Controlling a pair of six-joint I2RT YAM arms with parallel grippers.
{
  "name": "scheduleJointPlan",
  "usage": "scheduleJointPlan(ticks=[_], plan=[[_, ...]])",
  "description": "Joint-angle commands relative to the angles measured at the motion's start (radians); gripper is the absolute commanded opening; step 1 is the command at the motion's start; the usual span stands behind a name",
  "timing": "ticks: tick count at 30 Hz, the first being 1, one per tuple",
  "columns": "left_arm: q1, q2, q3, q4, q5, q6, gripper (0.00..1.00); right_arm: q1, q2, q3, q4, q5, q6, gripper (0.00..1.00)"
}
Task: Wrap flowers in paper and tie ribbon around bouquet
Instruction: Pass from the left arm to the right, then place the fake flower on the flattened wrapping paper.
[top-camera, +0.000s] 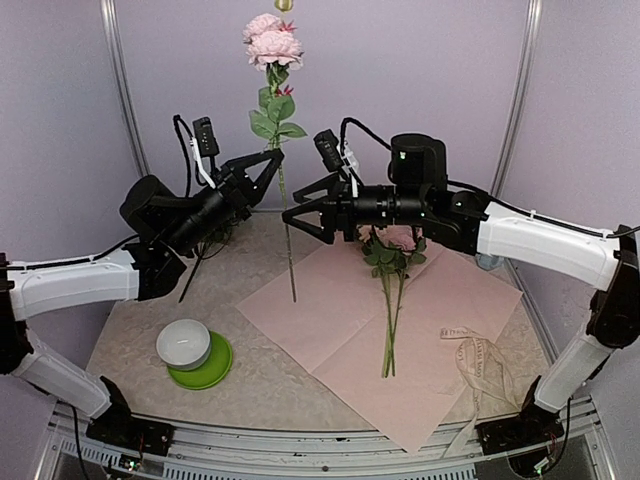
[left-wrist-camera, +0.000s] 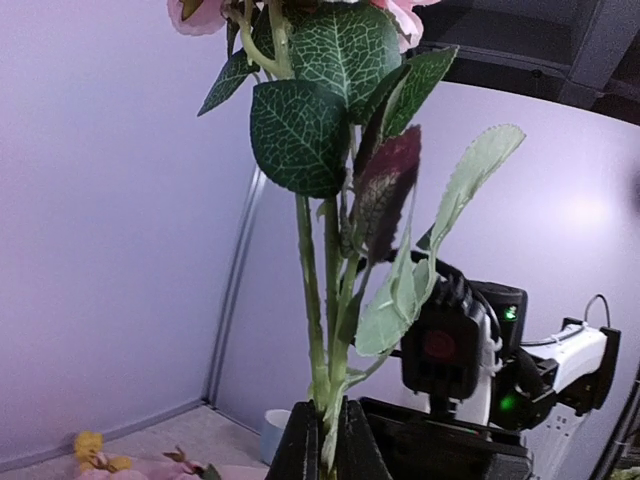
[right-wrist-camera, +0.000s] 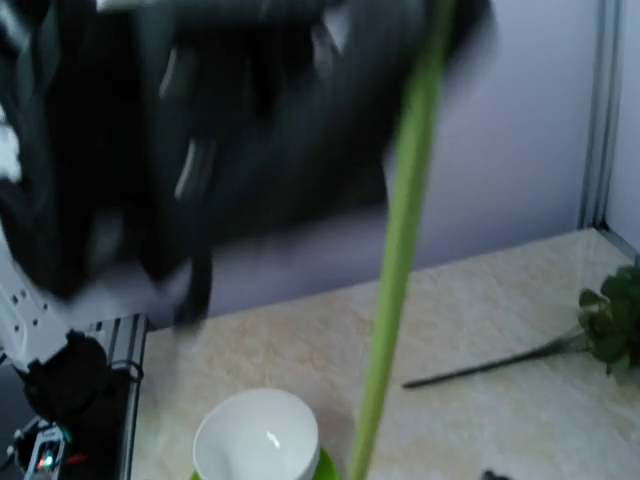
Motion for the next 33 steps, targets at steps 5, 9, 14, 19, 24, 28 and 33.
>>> scheduleJointPlan(ticks=[5, 9, 14, 19, 24, 28, 33], plan=[[-0.073, 0.096, 0.027, 0.212, 0.143, -0.180, 0.00, 0.003, 0.042, 0.069, 0.010, 0.081, 0.009, 0.49], [-0.075, 0.105, 0.014, 0.248, 0.143, -0.188, 0.00, 0.003, 0.029, 0.052, 0.013, 0.082, 0.017, 0.00], [-0.073, 0.071, 0.010, 0.104, 0.042, -0.124, 0.19, -0.088, 0.018, 0.038, -0.042, 0.089, 0.178, 0.00], [-0.053, 0.040, 0.072, -0.298, -0.222, 0.019, 0.80, -0.268, 0.038, -0.028, -0.163, 0.006, 0.376, 0.00], [0.062, 0.026, 0.088, -0.572, -0.346, 0.035, 0.85, -0.375, 0.106, -0.078, -0.374, -0.007, 0.400, 0.00], [0.183, 0.034, 0.076, -0.722, -0.349, 0.008, 0.85, -0.399, 0.165, -0.113, -0.423, 0.026, 0.377, 0.00], [0.281, 0.064, 0.042, -0.819, -0.409, 0.027, 0.85, -0.422, 0.264, -0.105, -0.441, 0.043, 0.368, 0.00]])
